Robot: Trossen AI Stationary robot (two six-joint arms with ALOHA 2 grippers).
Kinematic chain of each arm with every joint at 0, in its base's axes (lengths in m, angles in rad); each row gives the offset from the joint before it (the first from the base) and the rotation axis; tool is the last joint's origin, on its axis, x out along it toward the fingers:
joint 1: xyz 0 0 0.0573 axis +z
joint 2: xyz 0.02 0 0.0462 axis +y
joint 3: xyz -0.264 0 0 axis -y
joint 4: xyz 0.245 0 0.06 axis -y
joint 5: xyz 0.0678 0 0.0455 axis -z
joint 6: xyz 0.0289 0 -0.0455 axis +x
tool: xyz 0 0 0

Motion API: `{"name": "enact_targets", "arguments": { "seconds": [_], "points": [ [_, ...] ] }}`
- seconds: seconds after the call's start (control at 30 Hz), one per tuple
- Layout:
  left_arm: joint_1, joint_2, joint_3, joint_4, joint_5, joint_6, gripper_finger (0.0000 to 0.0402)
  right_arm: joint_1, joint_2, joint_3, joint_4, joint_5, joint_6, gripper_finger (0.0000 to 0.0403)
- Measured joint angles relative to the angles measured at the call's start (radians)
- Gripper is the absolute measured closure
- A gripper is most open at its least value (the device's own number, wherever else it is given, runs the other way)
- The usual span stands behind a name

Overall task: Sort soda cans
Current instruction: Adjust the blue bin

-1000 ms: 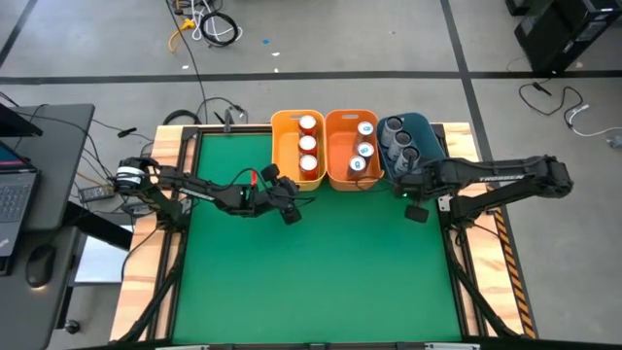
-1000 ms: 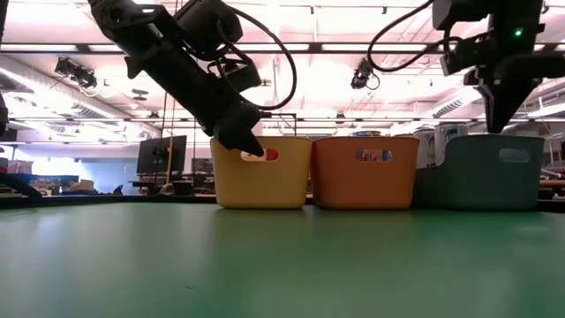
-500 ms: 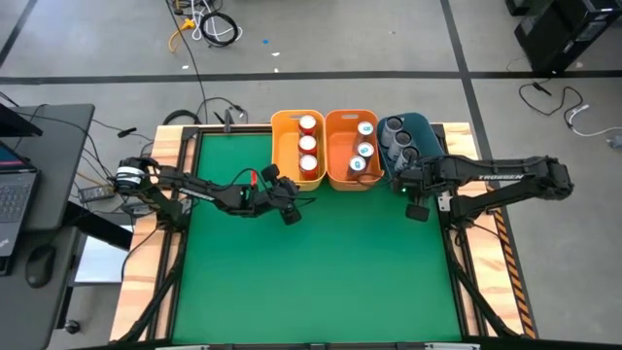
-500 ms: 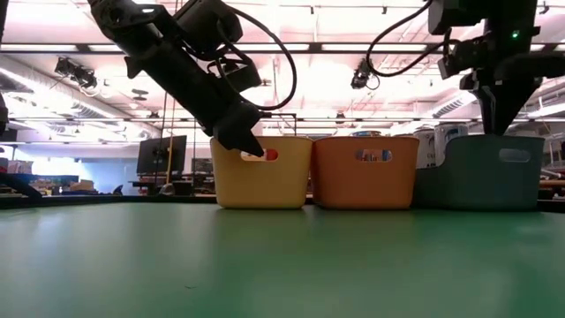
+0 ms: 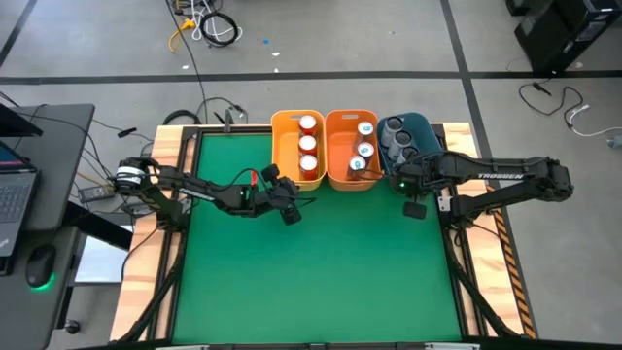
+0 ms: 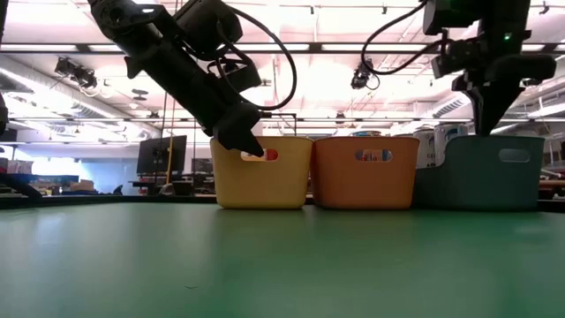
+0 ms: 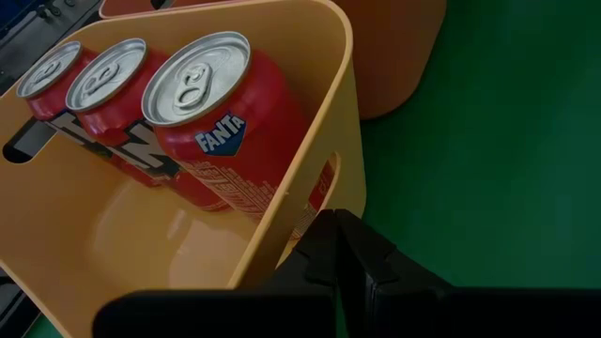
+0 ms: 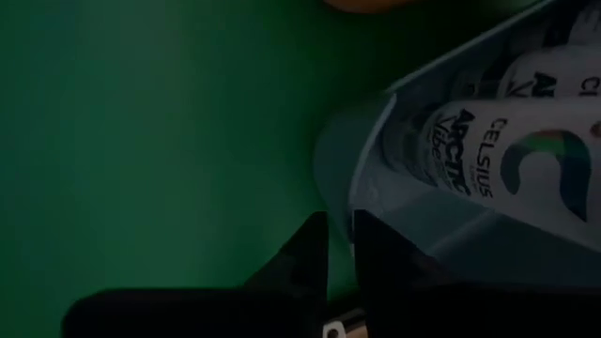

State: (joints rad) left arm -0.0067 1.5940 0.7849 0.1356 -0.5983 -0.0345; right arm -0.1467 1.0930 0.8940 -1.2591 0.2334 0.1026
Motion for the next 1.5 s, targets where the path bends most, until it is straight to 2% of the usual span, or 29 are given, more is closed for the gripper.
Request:
{"name": "enact_targets", "arguments": {
  "seconds": [0.33, 0.43, 0.5, 0.57, 0.73, 0.93, 1.03, 1.3, 1.5],
  "points": [
    [0.000, 0.000, 0.000, 0.000, 0.001, 0.000, 0.0400, 0.000, 0.002, -0.062, 0.014, -0.017, 0.001, 0.0266],
    [0.000, 0.000, 0.000, 0.000, 0.001, 0.000, 0.0400, -0.007, 0.002, -0.097, 0.014, -0.006, 0.001, 0.0254],
    [0.000, 0.000, 0.000, 0.000, 0.001, 0.000, 0.0400, -0.010, 0.002, -0.106, 0.023, 0.002, 0.006, 0.0263],
    [0.000, 0.000, 0.000, 0.000, 0.001, 0.000, 0.0400, -0.010, 0.001, -0.106, 0.056, 0.004, 0.006, 0.0289],
    [0.000, 0.000, 0.000, 0.000, 0.001, -0.001, 0.0400, -0.009, 0.002, -0.106, 0.131, -0.009, 0.024, 0.0388],
    [0.000, 0.000, 0.000, 0.000, 0.002, -0.002, 0.0400, -0.009, 0.002, -0.106, 0.184, 0.001, 0.060, 0.0386],
    [0.000, 0.000, 0.000, 0.001, 0.002, -0.003, 0.0400, -0.011, 0.002, -0.106, 0.203, 0.028, 0.003, 0.0398],
    [-0.002, 0.000, 0.000, 0.001, 0.002, -0.003, 0.0400, -0.061, 0.003, -0.110, 0.290, 0.049, -0.148, 0.0398],
    [-0.002, 0.000, 0.000, 0.001, 0.002, -0.003, 0.0400, -0.109, -0.005, -0.181, 0.376, 0.055, -0.272, 0.0399]
  ]
}}
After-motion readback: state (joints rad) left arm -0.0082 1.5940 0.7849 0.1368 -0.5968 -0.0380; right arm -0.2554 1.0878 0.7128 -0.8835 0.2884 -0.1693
